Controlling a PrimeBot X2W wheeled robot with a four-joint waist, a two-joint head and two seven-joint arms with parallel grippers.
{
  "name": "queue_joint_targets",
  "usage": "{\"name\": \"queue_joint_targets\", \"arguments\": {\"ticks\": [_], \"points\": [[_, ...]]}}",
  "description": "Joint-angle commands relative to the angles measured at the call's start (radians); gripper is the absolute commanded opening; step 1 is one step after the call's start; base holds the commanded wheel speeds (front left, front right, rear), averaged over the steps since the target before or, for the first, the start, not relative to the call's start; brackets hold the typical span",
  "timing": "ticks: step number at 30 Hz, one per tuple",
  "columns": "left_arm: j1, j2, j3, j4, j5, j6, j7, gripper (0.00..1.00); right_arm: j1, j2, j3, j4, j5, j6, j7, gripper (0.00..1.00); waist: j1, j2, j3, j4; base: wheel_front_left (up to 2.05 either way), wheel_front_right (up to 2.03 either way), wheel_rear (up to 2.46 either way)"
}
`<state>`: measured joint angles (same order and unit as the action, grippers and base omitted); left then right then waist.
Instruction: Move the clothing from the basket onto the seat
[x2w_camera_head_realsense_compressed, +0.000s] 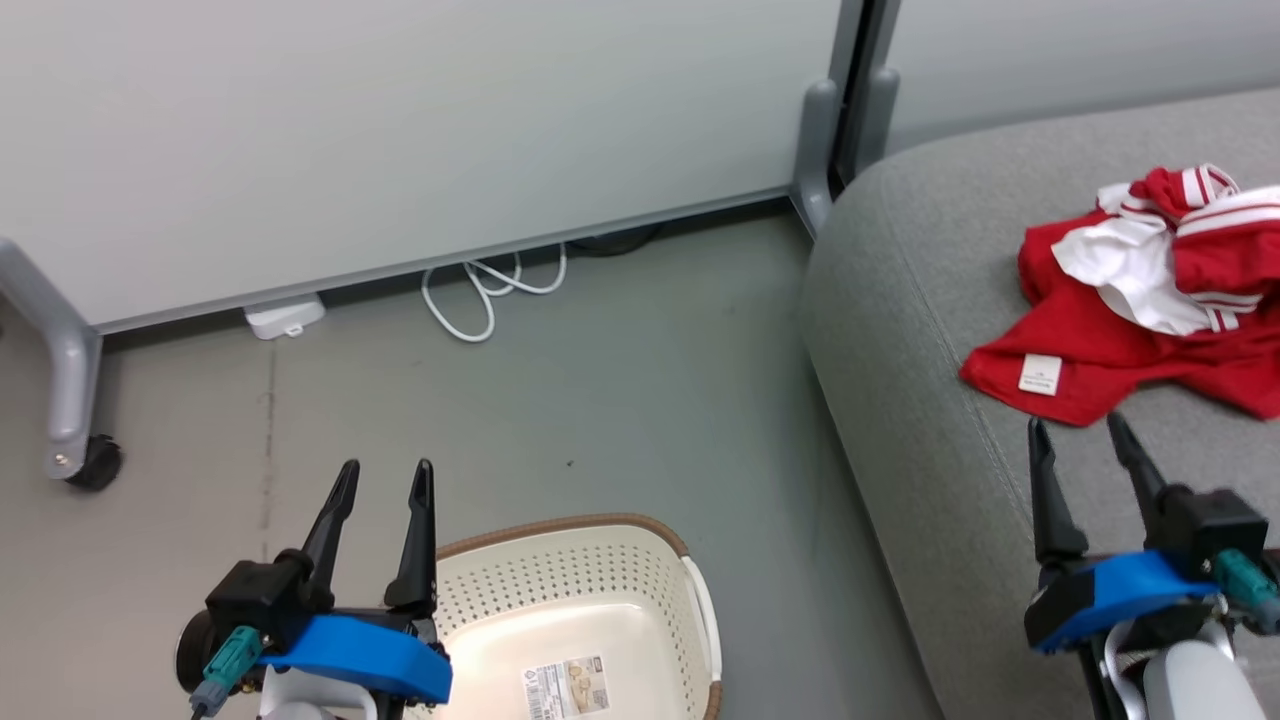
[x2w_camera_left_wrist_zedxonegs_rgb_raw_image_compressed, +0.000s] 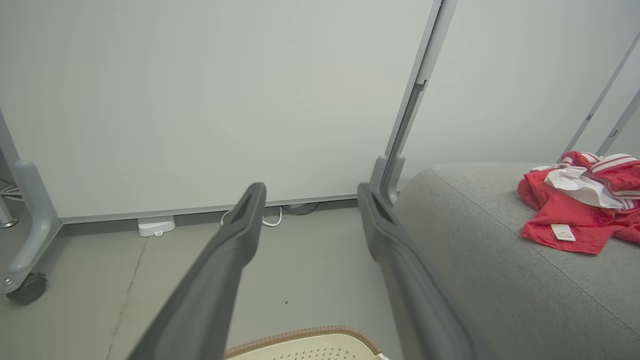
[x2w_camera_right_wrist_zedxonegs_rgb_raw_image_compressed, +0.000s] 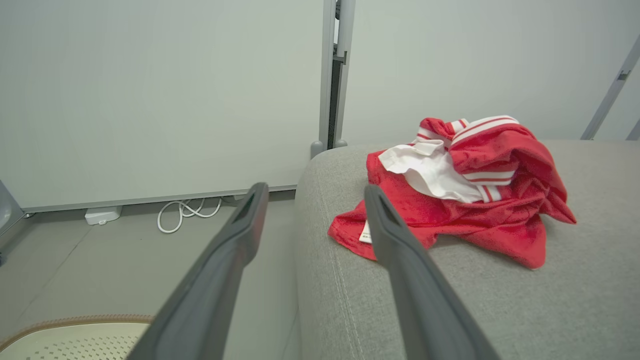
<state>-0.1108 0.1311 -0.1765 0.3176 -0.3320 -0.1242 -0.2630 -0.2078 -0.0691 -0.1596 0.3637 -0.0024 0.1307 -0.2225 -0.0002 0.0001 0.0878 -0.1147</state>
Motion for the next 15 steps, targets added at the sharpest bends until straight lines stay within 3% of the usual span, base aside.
{"name": "queue_joint_targets", "arguments": {"ticks": [1,7,15], "points": [[0.009,0.000,0.007,0.006,0.006,-0.006,-0.002,1.00,0.031,0.005,0.002,-0.018,-0.009,0.000,0.005,1.00,0.0002,-0.0001,-0.028,0.028,0.00,0.00,0.00],[0.047,-0.007,0.047,0.033,0.009,-0.008,-0.003,1.00,0.143,0.019,0.038,-0.124,-0.010,0.000,0.033,1.00,0.0002,-0.0001,-0.066,0.064,0.00,0.00,0.00],[0.077,-0.016,0.066,0.064,0.017,-0.009,-0.003,1.00,0.206,0.019,0.085,-0.165,0.031,0.000,0.052,1.00,0.0002,-0.0001,-0.102,0.121,0.00,0.00,0.00]]}}
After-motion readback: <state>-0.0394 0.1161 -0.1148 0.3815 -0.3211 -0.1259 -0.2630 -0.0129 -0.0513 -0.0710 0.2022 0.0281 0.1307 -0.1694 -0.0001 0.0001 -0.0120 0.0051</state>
